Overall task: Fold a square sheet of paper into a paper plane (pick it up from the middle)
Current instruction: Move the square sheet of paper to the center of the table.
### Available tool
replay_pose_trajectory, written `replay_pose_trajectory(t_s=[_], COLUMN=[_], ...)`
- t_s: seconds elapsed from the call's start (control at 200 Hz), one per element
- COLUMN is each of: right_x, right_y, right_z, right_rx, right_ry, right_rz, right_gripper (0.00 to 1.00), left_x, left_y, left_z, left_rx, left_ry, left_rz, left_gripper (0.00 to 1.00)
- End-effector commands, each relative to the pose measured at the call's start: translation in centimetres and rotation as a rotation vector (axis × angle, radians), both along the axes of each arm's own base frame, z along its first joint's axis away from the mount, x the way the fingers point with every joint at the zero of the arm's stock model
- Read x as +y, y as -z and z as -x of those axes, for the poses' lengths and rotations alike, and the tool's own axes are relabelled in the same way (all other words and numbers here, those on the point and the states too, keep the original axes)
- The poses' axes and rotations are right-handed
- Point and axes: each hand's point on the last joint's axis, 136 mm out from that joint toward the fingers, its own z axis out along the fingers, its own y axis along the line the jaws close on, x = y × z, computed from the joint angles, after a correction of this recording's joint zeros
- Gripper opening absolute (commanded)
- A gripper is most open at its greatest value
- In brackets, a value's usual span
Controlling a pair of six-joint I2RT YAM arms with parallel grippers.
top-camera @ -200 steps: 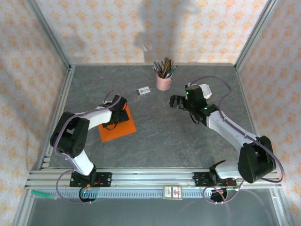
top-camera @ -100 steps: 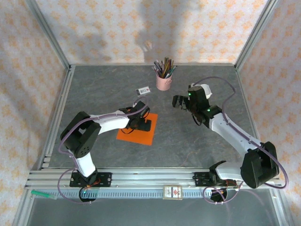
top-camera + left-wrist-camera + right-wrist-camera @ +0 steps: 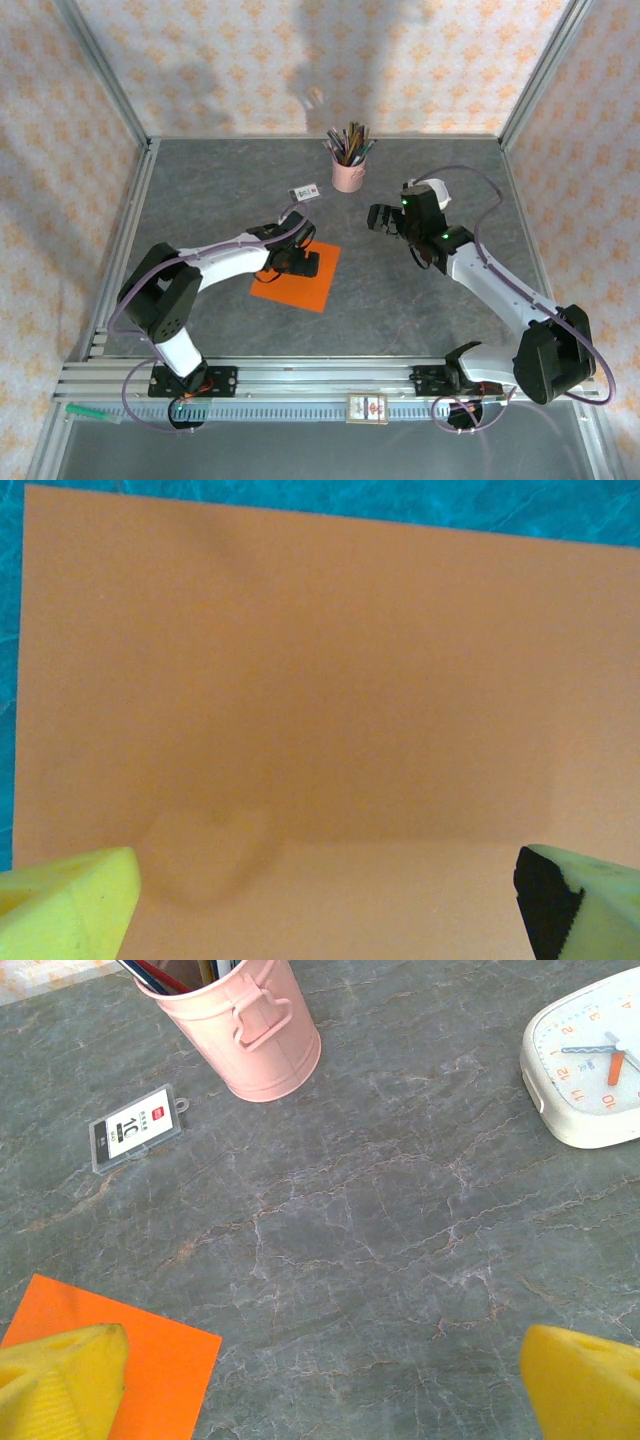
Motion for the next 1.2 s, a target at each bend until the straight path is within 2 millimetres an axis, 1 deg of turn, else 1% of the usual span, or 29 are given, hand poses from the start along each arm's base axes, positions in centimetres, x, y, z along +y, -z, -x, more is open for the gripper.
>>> replay_pose_trajectory(t_s=[0.0,0.29,0.536,0.756,0.961,1.081,1.191], right_x=[-0.3,-0.3,-0.4,-0.4,-0.4,-0.4,-0.4], right_y=[0.4,1.0,1.6,1.6,1.7,1.7,1.6], right_z=[0.1,0.3,0.6,0.7,0.7,0.8,0.8], right_rx=[0.011,0.021,0.028,0.028,0.028,0.028,0.026], right_ry=[0.019,0.015,0.014,0.013,0.013,0.013,0.014], right_rz=[-0.002,0.002,0.001,-0.004,-0.004,-0.004,-0.006], right_gripper=[1.00,1.00,1.00,1.00,1.00,1.00,1.00], left_x=[0.1,-0.5,-0.8,-1.4,-0.8,-0.5,0.2], left_y=[0.6,1.8,1.7,2.0,3.1,4.1,4.6], left_z=[0.3,0.1,0.0,0.2,0.6,1.2,1.7], left_rx=[0.058,0.102,0.113,0.128,0.145,0.169,0.181], left_ry=[0.029,0.050,0.067,0.084,0.073,0.076,0.066], left_rz=[-0.041,-0.058,-0.059,-0.051,-0.085,-0.094,-0.116], left_gripper=[0.99,0.99,0.99,0.99,0.99,0.99,0.99])
